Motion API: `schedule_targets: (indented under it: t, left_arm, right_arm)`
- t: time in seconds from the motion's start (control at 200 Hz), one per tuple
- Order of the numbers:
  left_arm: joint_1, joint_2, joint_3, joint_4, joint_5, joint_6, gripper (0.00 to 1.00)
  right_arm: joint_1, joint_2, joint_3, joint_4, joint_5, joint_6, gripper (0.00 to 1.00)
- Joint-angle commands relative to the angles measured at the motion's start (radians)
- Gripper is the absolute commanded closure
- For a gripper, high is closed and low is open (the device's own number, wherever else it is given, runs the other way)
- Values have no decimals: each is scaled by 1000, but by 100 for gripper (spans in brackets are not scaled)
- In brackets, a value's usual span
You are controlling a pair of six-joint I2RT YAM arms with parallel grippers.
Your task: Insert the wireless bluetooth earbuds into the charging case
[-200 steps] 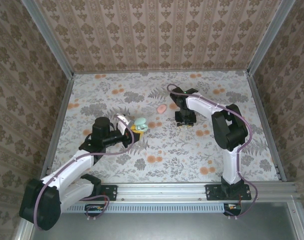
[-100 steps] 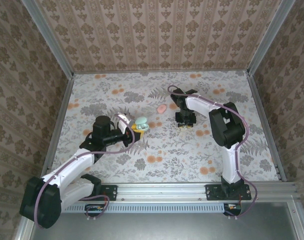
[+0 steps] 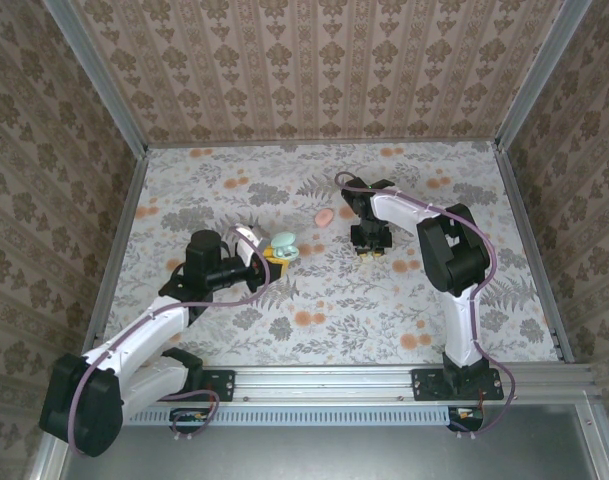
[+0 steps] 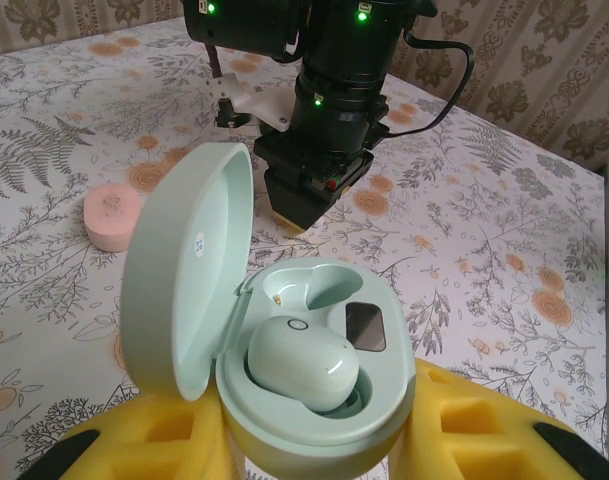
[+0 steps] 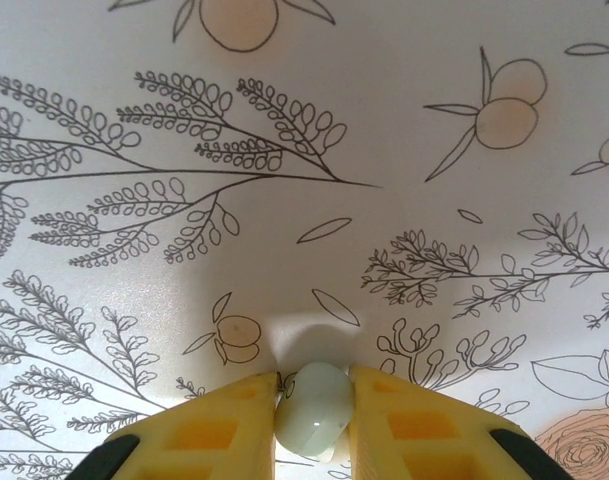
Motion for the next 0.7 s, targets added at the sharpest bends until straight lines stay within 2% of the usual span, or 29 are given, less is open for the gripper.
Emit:
schedule_targets:
  t: [0.0, 0.33, 0.455, 0.695]
  left_arm:
    - [8, -4, 39, 2, 34, 27, 87]
    - [9, 27, 82, 5, 131, 27, 87]
    - [1, 40, 86, 31, 167, 24, 86]
    - [-17, 53, 77, 117, 240, 15, 85]
  right_arm:
    - [-3, -78, -48, 36, -43, -28, 79]
    - [39, -580, -250, 151, -155, -127, 84]
    - [74, -744, -259, 206, -294, -166, 85]
    - [160, -797, -201, 291, -597, -203, 85]
